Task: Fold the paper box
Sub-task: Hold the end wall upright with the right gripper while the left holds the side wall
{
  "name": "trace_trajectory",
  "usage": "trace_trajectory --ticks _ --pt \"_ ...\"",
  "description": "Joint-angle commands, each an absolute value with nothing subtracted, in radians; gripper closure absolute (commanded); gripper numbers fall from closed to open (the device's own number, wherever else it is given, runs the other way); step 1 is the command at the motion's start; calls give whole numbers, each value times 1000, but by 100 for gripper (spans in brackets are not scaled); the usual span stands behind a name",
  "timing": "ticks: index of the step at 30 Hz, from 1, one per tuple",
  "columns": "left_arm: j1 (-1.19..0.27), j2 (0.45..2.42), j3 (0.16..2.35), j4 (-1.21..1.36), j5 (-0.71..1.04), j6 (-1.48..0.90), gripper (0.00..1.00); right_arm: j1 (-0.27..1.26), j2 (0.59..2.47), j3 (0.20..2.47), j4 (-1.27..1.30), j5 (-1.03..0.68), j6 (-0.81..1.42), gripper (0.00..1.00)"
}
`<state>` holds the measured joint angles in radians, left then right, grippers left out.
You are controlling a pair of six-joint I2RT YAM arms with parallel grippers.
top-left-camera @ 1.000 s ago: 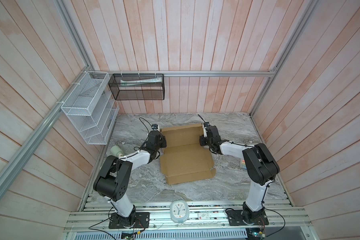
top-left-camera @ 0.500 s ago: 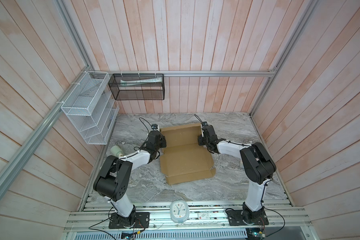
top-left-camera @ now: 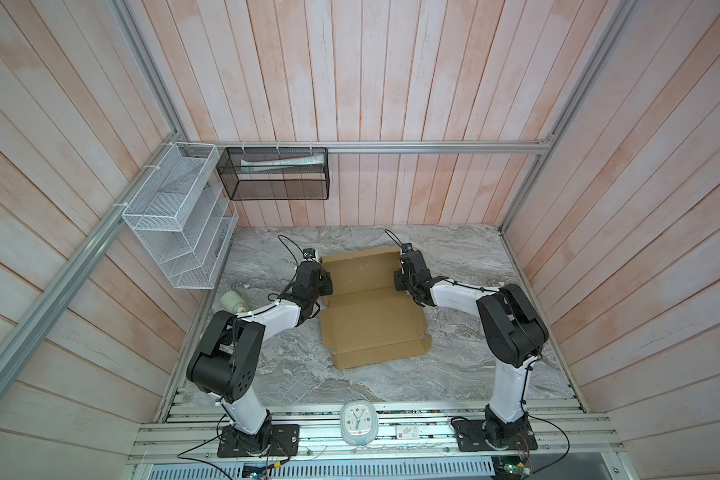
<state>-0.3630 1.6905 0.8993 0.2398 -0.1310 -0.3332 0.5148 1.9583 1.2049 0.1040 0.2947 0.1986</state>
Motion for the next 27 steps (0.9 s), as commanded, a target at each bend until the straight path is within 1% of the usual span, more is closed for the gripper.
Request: trace_trajectory --ticks 1,17,27 --pt "-366 1698 927 248 -123 -342 100 515 1993 1216 32 320 205 85" --pt "-367 1695 923 241 -132 -341 100 497 1949 1226 37 254 248 80" --pt "-367 1698 923 243 -140 -329 100 456 1901 1188 76 189 293 72"
